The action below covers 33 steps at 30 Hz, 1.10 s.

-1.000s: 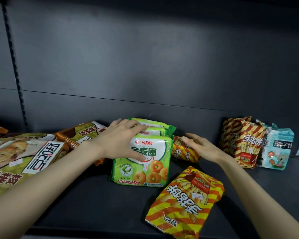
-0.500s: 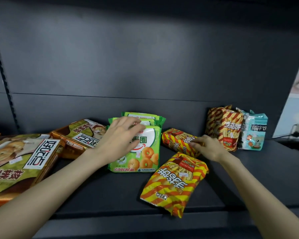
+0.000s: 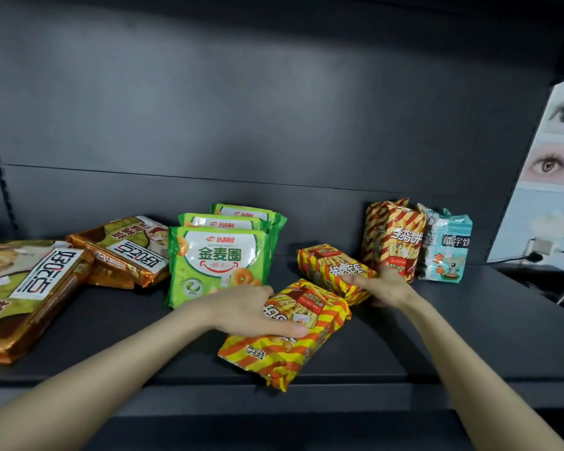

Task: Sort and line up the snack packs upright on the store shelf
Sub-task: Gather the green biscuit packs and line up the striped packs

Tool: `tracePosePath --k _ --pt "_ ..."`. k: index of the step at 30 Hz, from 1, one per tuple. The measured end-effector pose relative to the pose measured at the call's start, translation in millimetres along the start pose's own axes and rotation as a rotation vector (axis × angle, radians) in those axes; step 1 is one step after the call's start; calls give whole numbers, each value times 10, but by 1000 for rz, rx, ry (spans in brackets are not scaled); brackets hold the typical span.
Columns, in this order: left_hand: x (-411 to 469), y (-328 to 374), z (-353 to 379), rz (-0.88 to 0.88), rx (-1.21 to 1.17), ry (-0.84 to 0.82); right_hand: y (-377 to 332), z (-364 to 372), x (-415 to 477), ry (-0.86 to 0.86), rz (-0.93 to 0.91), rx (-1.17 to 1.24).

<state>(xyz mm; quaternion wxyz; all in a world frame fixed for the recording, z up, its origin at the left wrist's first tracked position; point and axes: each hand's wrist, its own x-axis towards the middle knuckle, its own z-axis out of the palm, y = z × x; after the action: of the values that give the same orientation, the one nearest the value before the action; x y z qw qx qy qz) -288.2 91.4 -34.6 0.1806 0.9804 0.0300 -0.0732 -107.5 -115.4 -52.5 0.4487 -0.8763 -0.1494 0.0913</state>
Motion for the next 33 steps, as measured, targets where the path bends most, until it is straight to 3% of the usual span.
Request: tracePosePath --k 5,9,11,14,17,25,33 --pt "76 147 33 -75 -344 -8 74 -109 -20 -114 -14 105" --pt "90 234 64 -47 -406 64 77 -208 -35 -212 -88 132" --pt "62 296 52 -13 -364 128 87 -268 -42 -172 -161 120" --pt "9 384 14 11 -118 279 105 -368 -78 -172 -249 177" --pt "-12 473 18 19 16 298 99 -478 -115 -216 -297 201" --pt "80 619 -4 58 164 320 137 -587 -124 -155 -333 155" --pt "222 678 55 123 91 316 153 -681 -198 -87 -409 309"
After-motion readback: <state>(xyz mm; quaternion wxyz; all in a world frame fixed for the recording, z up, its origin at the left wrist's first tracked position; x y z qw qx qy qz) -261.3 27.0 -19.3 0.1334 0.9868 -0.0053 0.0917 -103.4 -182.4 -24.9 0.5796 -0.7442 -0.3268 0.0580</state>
